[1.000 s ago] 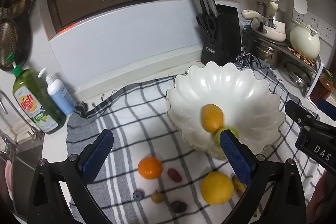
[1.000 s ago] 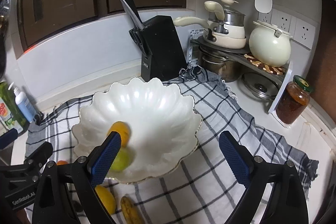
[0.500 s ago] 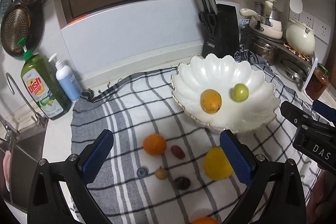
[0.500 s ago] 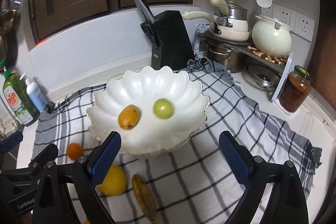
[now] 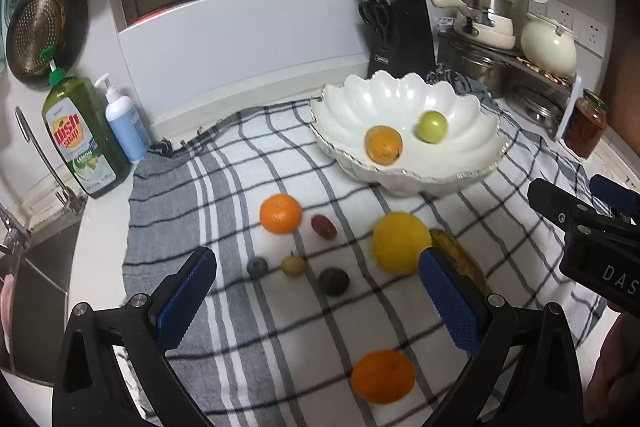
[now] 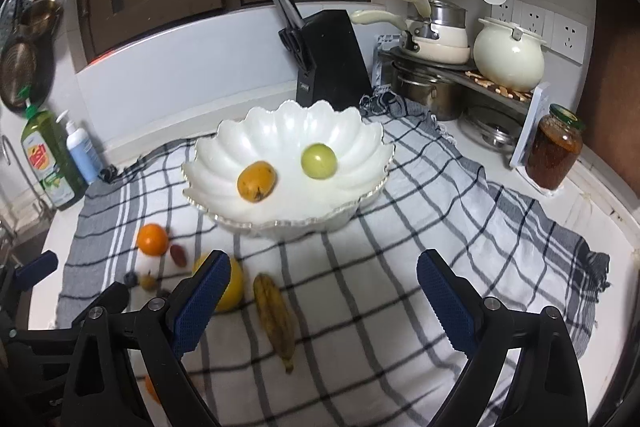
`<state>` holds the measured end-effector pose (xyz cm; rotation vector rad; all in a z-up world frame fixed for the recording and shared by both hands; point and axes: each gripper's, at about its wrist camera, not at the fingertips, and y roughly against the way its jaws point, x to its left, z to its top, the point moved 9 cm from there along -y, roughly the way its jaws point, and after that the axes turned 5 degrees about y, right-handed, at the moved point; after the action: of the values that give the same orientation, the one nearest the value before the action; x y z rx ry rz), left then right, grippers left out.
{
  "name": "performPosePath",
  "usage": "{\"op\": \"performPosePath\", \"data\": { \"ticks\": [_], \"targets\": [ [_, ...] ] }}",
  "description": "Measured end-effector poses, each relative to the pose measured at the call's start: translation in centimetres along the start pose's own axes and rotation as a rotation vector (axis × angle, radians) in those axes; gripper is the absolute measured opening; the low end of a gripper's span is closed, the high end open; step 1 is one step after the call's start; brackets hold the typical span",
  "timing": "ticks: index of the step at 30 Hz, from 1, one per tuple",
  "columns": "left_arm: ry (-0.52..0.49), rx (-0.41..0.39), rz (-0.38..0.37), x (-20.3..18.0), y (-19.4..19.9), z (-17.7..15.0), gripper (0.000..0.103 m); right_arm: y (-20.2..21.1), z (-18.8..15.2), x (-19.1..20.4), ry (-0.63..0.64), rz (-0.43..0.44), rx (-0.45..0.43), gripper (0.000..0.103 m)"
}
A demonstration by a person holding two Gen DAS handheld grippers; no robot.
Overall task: Organize fruits
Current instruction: 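Lift both open tools out of the white bowl, then grasp the large orange with the left tool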
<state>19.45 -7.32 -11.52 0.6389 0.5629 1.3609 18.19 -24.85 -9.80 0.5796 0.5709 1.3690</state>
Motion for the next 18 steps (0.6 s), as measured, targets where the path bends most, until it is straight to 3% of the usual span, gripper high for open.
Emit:
{"op": "performPosePath", "data": {
  "ticks": [18],
  "targets": [
    [-0.014,0.047,-0.055,-2.3,-0.8,-6.9,0.102,-0.1,-7.0,-1.6,-0.015,-0.033,0.071,0.095]
  ]
}}
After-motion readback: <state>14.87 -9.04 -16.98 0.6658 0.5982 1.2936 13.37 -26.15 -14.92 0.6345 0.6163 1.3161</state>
